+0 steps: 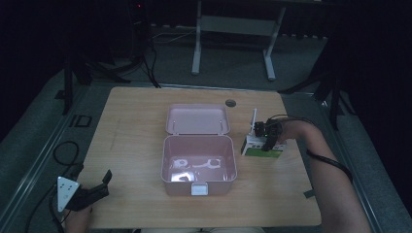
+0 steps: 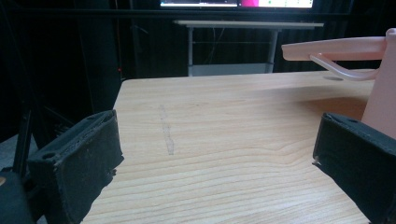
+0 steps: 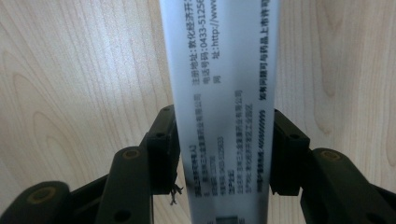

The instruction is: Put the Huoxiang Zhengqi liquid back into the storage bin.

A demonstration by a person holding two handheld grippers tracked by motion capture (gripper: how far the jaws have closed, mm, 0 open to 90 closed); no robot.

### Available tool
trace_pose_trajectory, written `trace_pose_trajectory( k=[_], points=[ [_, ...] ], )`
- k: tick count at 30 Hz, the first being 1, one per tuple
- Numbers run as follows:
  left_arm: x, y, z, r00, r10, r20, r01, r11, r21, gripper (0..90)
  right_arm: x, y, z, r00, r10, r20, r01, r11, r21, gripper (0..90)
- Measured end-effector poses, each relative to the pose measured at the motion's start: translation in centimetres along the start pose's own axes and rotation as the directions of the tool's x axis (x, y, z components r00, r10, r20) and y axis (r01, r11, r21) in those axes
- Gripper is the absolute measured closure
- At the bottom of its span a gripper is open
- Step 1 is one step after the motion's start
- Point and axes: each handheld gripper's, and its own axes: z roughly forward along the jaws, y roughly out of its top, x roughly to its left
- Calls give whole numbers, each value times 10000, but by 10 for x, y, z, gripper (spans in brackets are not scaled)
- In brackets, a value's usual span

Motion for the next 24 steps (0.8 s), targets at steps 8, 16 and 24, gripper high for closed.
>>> trace_pose_trajectory(
  k=[8, 16, 24],
  points=[
    [0, 0, 0, 10000, 10, -8, -10, 10000, -1, 11, -1, 0, 4, 9996, 15, -268, -17, 10000, -81, 603],
    [0, 0, 0, 10000, 12, -23, -12, 10000, -9, 11, 1, 0, 1, 9982, 19, -595, -34, 9997, -239, 626],
    [0, 0, 0, 10000, 14, -43, -14, 10000, -6, 11, 7, -1, -12, 9985, 23, -538, -41, 9994, -337, 628]
  ],
)
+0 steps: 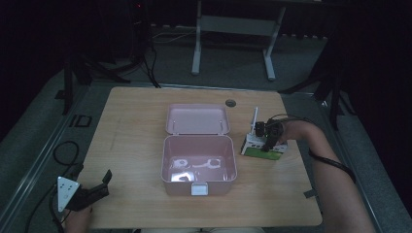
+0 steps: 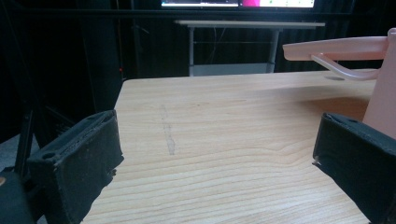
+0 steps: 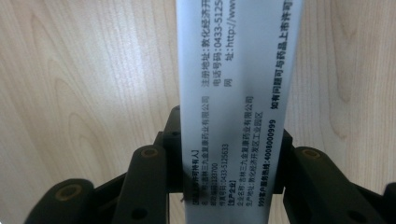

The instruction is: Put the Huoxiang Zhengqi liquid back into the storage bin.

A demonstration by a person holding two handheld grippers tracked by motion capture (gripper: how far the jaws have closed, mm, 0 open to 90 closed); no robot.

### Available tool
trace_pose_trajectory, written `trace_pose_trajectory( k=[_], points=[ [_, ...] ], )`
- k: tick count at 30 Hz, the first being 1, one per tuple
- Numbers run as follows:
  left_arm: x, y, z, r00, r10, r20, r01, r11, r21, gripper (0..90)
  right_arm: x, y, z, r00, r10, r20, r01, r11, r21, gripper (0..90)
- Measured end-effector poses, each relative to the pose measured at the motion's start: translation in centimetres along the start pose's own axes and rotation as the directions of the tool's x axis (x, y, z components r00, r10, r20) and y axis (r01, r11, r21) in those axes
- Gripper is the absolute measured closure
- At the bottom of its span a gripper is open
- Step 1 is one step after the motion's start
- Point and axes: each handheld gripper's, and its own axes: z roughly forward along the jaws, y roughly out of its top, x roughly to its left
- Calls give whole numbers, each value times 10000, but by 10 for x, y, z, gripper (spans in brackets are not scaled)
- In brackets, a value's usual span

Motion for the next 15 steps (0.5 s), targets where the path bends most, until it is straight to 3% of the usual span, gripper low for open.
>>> trace_pose_trajectory(
  k=[7, 15],
  points=[
    [0, 0, 0, 10000, -4, -12, 4, 10000, 2, 11, 11, 2, -5, 9996, -249, -106, 251, 9995, 174, 628],
    [0, 0, 0, 10000, 2, -14, -2, 10000, 11, 11, 33, 2, -16, 9984, -541, -152, 540, 9985, -111, 629]
  ],
)
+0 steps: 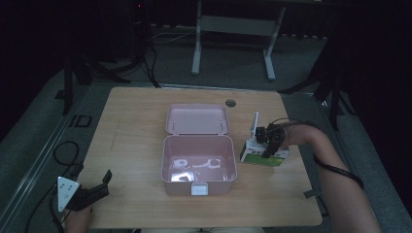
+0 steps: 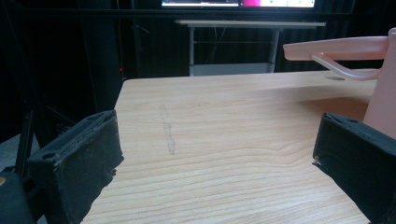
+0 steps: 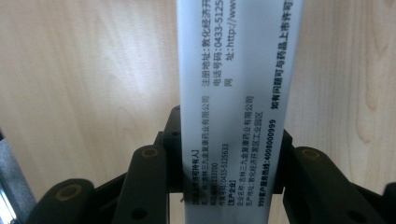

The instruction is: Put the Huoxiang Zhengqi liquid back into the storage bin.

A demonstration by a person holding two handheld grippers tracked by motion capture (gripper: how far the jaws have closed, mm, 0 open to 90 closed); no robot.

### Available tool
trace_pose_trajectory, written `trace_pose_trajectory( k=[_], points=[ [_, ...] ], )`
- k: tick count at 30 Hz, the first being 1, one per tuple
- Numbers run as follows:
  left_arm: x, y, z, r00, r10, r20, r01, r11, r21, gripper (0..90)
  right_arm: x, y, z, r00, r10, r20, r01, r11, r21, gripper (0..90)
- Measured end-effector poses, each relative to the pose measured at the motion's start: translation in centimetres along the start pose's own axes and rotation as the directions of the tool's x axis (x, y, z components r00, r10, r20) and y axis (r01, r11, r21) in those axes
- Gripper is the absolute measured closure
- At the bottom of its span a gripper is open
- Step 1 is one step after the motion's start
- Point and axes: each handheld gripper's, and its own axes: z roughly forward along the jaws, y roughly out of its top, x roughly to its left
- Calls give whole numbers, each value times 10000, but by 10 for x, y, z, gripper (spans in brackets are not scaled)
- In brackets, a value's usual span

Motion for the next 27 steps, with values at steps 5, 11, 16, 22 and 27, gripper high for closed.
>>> trace_pose_trajectory(
  k=[5, 11, 16, 22, 27],
  points=[
    [0, 0, 0, 10000, -1, -14, 1, 10000, 10, 11, 14, 1, -1, 9996, -299, -4, 299, 9995, 51, 630],
    [0, 0, 0, 10000, -28, -17, 28, 10000, 16, 12, 26, -1, -3, 9998, -217, -41, 218, 9992, 336, 629],
    [0, 0, 0, 10000, -18, -25, 18, 10000, 35, 11, 38, -3, -10, 9998, -186, 12, 185, 9988, 444, 629],
    [-1, 0, 0, 10000, -11, -26, 11, 10000, 56, 12, 47, -6, -20, 10000, -12, 94, 7, 9987, 504, 628],
    [-1, 0, 0, 10000, -19, -34, 19, 10000, 61, 11, 53, -8, -32, 9999, 27, 158, -34, 9989, 476, 628]
  ],
)
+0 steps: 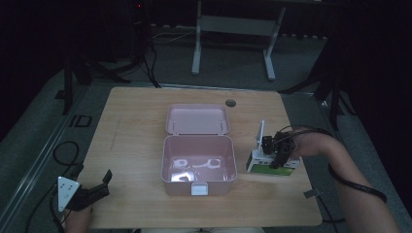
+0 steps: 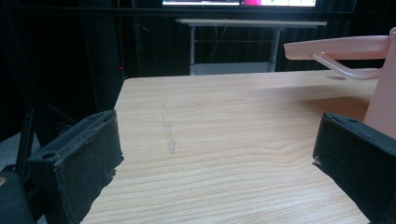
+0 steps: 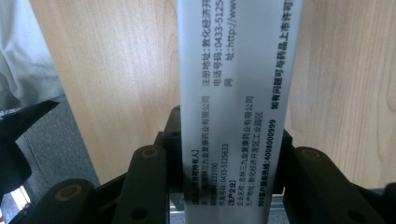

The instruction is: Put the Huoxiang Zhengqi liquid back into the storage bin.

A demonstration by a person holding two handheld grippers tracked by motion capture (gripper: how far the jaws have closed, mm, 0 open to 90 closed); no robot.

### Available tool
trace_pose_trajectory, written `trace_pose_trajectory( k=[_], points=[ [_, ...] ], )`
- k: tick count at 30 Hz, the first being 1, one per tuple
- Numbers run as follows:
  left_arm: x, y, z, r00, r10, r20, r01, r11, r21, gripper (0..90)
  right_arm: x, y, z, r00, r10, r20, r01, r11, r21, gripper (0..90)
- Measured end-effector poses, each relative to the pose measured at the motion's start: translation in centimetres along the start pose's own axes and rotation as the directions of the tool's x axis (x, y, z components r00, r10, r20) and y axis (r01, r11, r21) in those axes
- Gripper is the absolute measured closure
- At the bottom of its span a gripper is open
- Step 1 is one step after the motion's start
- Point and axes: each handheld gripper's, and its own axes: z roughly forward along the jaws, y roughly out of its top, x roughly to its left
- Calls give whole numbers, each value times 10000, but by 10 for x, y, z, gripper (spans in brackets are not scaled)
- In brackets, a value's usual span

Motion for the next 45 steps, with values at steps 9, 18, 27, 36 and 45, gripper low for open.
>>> trace_pose_trajectory(
  k=[9, 18, 27, 36, 45],
  points=[
    [0, 0, 0, 10000, 28, -1, -28, 10000, 21, 11, 6, 3, -28, 9999, 7, 125, -4, 9998, -215, 630],
    [0, 0, 0, 10000, 19, -1, -19, 10000, 24, 11, 11, 8, -65, 9989, -35, 472, 56, 9990, -435, 630],
    [0, 0, 0, 10000, 25, -1, -25, 10000, 14, 12, 12, 21, -89, 9977, -63, 674, 87, 9993, -358, 630],
    [0, 0, 0, 10000, 20, 29, -20, 10000, 4, 11, 21, 42, -110, 9962, -285, 819, 336, 9976, -613, 630],
    [0, 0, 0, 10000, 43, 56, -43, 10000, 10, 12, 24, 67, -120, 9958, -475, 784, 529, 9963, -682, 630]
  ],
)
